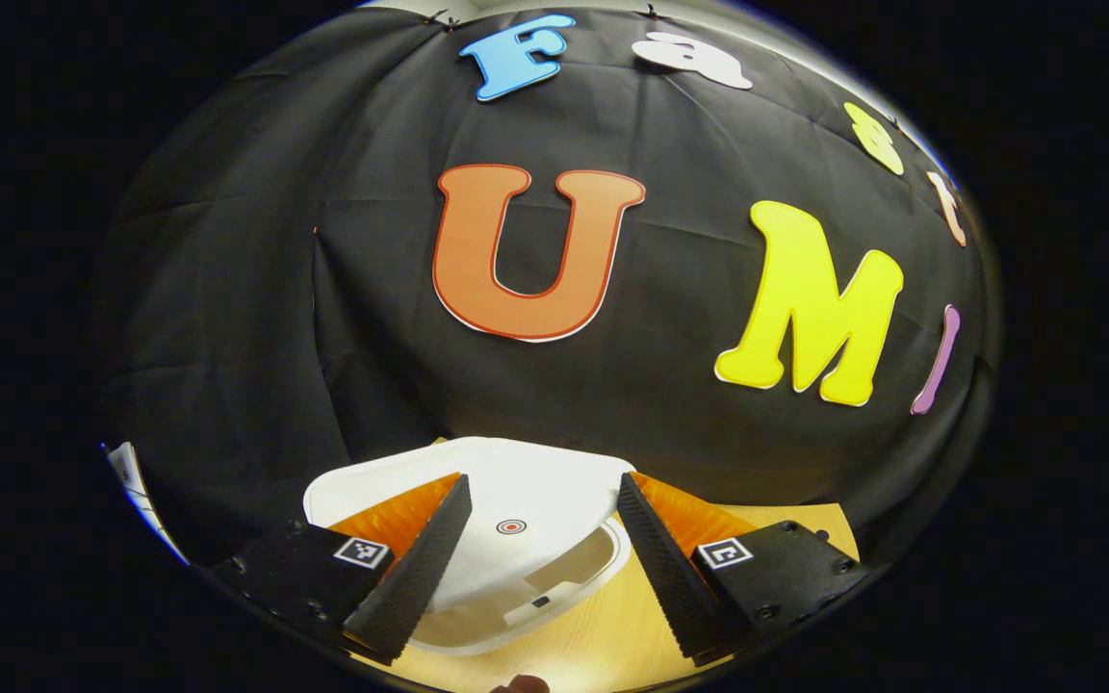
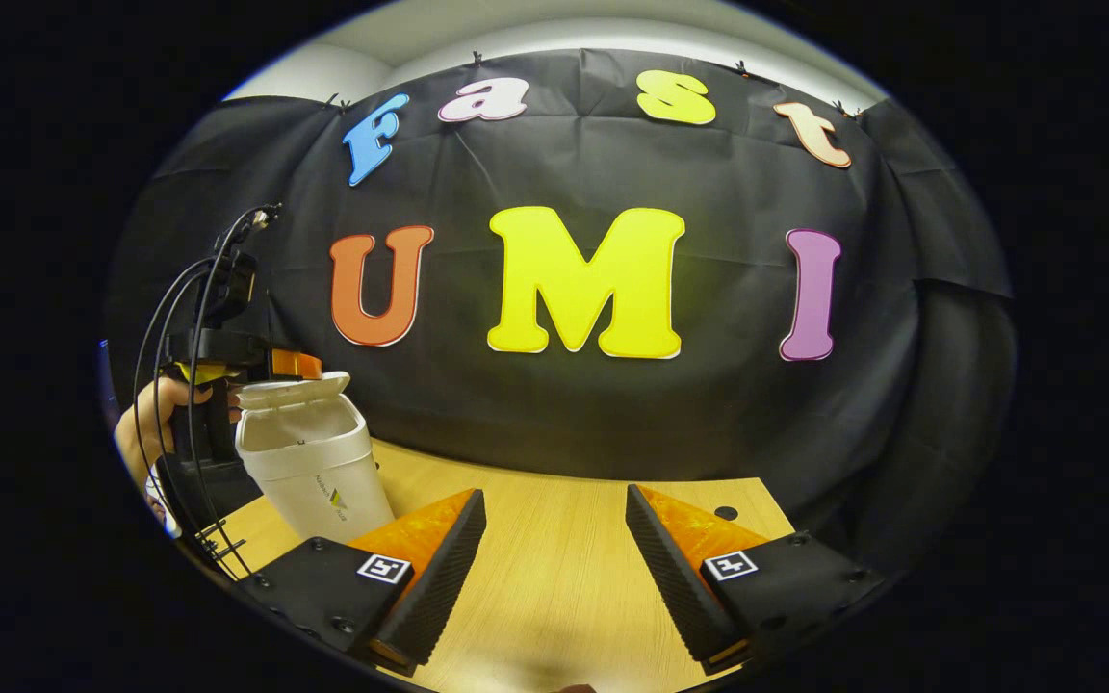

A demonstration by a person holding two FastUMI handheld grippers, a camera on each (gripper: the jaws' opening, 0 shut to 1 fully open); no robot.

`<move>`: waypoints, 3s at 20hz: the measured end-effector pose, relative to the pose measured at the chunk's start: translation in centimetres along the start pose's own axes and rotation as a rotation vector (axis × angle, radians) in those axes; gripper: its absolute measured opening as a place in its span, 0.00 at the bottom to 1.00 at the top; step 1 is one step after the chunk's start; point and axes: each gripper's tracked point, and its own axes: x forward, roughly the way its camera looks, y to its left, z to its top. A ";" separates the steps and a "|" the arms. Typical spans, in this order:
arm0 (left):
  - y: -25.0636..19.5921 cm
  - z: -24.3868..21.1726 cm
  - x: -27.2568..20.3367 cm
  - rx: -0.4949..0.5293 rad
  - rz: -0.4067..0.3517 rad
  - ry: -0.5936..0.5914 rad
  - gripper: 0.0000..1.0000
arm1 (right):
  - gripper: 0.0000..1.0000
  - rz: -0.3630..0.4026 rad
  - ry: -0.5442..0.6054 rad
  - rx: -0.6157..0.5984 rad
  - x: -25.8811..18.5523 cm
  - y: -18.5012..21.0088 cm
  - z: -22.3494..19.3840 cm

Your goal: Press the lid of the desktop garbage bin to open it, pick up the crumpled paper on the desktop and throw it into the bin, then pick up the pop can on the desktop and drop it into the bin, and finally close the garbage bin lid.

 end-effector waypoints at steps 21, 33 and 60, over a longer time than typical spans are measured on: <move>0.7 -6.4 1.9 0.128 0.064 0.011 0.97 | 0.95 0.020 0.003 0.032 0.0 0.2 -0.5; -0.2 -3.5 1.4 0.221 0.098 -0.102 0.95 | 0.94 0.042 -0.011 0.029 -0.8 -0.2 -0.2; -10.5 -2.6 -15.0 0.248 -0.256 -0.435 0.98 | 0.94 -0.291 -0.208 -0.066 -4.9 -3.8 0.8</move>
